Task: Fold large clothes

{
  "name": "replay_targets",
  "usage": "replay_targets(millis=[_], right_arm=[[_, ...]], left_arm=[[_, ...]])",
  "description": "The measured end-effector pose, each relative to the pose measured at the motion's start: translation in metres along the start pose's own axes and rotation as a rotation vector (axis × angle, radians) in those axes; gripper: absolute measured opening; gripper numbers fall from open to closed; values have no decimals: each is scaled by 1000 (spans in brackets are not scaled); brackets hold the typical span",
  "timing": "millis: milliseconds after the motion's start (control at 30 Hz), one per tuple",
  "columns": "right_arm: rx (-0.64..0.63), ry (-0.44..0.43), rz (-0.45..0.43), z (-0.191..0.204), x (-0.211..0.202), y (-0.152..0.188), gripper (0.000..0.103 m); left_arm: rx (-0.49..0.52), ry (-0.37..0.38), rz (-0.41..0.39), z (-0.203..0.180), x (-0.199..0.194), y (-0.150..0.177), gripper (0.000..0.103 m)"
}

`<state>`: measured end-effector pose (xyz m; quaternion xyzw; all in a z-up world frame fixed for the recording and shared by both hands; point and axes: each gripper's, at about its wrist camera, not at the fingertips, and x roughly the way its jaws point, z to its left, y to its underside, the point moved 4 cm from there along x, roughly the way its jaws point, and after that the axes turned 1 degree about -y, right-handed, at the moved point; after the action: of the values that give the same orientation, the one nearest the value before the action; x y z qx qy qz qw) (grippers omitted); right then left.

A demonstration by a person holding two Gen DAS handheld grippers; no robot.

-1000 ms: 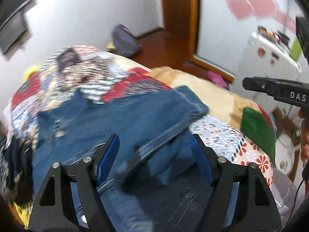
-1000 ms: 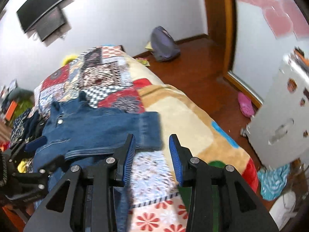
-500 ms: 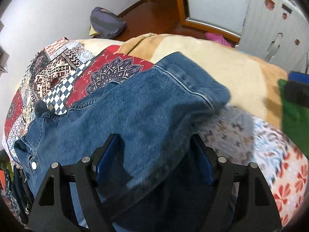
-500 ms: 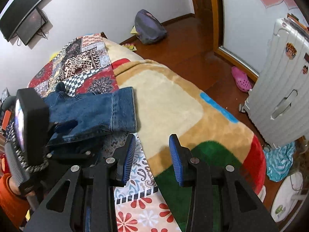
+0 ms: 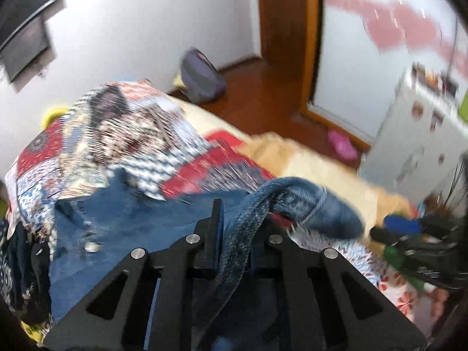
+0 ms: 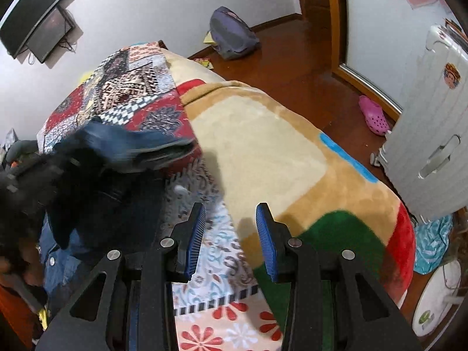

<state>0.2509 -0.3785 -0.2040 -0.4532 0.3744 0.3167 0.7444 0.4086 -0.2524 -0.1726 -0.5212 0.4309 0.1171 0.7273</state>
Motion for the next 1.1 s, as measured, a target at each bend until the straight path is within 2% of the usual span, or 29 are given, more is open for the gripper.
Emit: replay_targets(millis=[133,233,333,400,467,533,633,733,800,867,1100], right_arm=[[-54,-24,-10,24,1,-7,33],[-106,-42,-14,47,4,-12,33],[-170,-61,-20,74,6,-16,33],[-218,-76,-18,91,10,-16,34],[-259,-89,6,107,19,-14,42],[-294,-98,45,119,33,-9,45],[-368,-115,157,135,61,9,45],[-394,-96,227,136,80,23,46],[-398,-77,214,134,82,26,53],[-398,-71,216,130,82,26,58],[-340,-77,236,126,83,29,62]], left_arm=[[-130,-43,-110,57,-55,-4,11],[-191,-131,-179,101,-94,5,10],[-224,-217,-212,135,-121,22,11],[-251,-251,-203,153,-126,38,11],[-280,-287,-174,169,-124,57,11],[-321,-307,-126,184,-117,83,11],[-397,-299,-30,204,-99,125,12],[-494,-262,56,222,-83,168,22],[-548,-249,72,228,-84,195,27],[-593,-246,60,234,-90,213,44],[-651,-294,30,248,-110,246,54]])
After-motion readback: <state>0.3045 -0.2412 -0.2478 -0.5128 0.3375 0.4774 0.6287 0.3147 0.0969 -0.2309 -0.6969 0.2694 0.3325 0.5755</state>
